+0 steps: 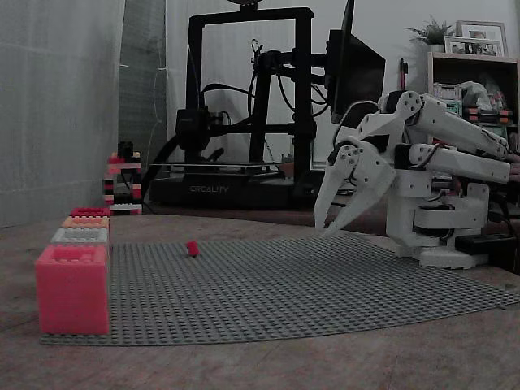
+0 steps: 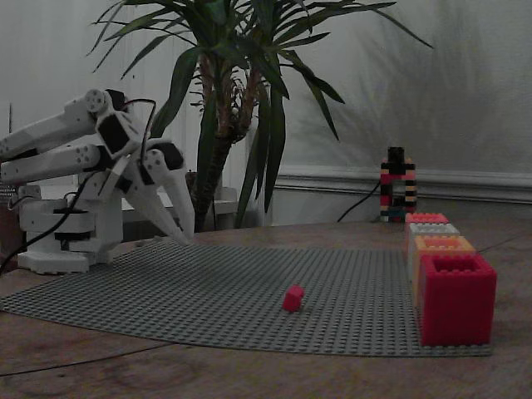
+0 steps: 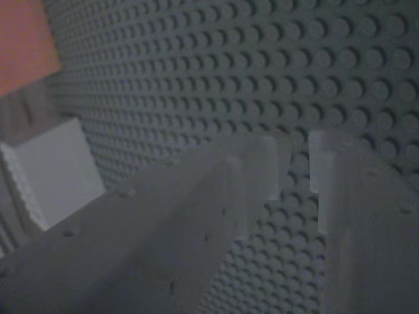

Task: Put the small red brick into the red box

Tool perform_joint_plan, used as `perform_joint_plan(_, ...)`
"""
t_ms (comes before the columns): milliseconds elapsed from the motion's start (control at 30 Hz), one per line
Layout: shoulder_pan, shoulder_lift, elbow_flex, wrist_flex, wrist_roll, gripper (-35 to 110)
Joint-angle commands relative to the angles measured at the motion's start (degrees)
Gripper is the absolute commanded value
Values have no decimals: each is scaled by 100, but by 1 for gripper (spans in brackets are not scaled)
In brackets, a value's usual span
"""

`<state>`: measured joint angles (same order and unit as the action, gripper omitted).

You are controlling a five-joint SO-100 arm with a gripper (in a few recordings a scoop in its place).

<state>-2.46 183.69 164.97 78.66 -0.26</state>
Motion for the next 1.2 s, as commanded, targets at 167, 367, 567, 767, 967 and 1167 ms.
perform_joint_plan(167,-105,79,-105,185,44,0)
perform_joint_plan(367,-105,79,-105,185,44,0)
perform_joint_plan(567,-97,-281,-158,-211,44,0)
perform_joint_plan(767,264,-1362,-853,-1213,-123,0)
perform_joint_plan(967,844,-3261,-2065,-2127,-510,8)
perform_joint_plan(1167,1406,-5546,-3366,-2769,-475,11)
